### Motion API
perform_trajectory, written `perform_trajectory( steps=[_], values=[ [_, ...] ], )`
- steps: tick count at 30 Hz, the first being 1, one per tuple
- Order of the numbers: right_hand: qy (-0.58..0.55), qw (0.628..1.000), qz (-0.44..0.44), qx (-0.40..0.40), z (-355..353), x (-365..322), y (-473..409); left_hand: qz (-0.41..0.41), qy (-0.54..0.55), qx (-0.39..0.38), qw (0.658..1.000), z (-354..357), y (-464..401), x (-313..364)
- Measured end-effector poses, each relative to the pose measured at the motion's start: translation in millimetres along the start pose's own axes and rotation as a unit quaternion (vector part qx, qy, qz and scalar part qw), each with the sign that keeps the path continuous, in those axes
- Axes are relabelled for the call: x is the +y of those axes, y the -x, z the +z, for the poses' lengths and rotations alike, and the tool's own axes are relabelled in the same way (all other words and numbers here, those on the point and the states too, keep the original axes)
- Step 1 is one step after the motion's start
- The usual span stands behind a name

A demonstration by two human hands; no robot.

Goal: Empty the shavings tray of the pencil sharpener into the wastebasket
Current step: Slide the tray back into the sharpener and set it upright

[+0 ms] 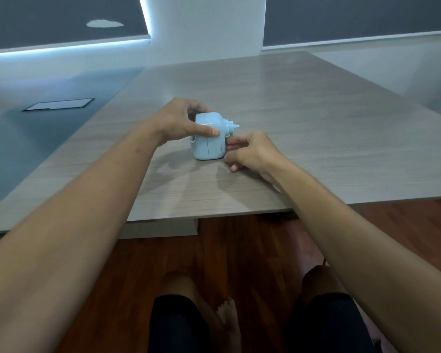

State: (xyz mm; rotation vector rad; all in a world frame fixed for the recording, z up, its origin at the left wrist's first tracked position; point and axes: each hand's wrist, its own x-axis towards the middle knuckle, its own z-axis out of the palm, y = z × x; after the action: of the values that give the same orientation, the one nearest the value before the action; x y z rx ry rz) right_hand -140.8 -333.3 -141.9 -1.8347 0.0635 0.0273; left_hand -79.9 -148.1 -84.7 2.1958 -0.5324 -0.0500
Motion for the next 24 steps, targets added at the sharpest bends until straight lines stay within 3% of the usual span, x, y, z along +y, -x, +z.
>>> perform_trajectory(
  steps=[5,10,12,15,18,24],
  values=[
    [0.033,0.999,-0.001,-0.012,-1,-6,6,-0.008,-0.003,0.044,0.999,7,6,-1],
    [0.062,0.984,-0.056,0.156,-1,-16,7,0.005,-0.015,0.119,0.993,21,12,0],
    [0.076,0.975,-0.093,0.185,-3,-21,5,0.004,-0.017,0.135,0.991,25,14,0],
    [0.076,0.981,-0.105,0.145,-3,-27,6,-0.006,-0.044,0.113,0.993,22,17,-2],
    [0.085,0.986,-0.106,0.096,1,-29,4,-0.025,0.018,0.078,0.996,14,24,-9],
    [0.068,0.989,-0.114,0.058,17,-35,-6,-0.031,0.016,0.181,0.983,23,38,-14]
  ],
)
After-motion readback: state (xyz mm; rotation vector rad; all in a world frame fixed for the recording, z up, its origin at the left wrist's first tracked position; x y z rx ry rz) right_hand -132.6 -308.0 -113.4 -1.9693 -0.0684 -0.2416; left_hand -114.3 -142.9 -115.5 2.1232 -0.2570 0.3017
